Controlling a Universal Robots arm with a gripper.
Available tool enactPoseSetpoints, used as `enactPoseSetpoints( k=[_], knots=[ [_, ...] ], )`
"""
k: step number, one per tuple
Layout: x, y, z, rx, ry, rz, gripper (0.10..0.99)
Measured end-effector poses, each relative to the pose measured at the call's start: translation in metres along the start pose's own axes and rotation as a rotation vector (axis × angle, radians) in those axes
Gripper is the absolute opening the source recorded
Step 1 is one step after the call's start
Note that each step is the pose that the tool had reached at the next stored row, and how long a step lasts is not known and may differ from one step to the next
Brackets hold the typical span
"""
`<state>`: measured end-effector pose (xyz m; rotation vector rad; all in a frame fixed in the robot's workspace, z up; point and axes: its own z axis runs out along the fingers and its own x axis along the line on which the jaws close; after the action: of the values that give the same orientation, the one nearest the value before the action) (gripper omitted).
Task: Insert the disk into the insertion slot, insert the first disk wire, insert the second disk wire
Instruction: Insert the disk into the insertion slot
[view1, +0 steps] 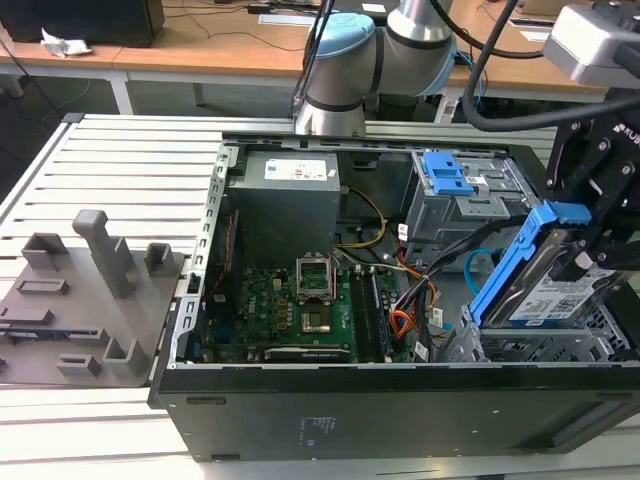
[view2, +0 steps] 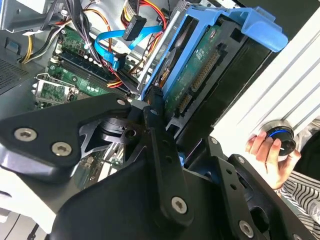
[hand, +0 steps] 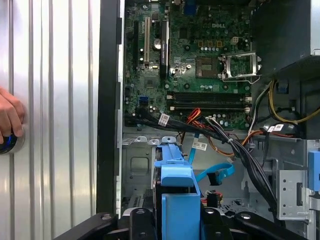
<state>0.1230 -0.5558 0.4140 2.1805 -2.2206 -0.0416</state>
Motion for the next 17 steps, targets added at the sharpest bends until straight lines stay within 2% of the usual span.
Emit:
enactPoseSetpoints(
  k=[8,11,13,17],
  knots=[
    [0.0000,-0.0007,0.0169,0.000,-0.0002,0.000,0.361],
    [0.0000,-0.0010,0.0261,0.000,0.0000,0.000,0.361],
    [0.0000,-0.0011,0.0288,0.000,0.0001,0.000,0.361],
    [0.0000,-0.0012,0.0293,0.000,0.0001,0.000,0.361]
  ],
)
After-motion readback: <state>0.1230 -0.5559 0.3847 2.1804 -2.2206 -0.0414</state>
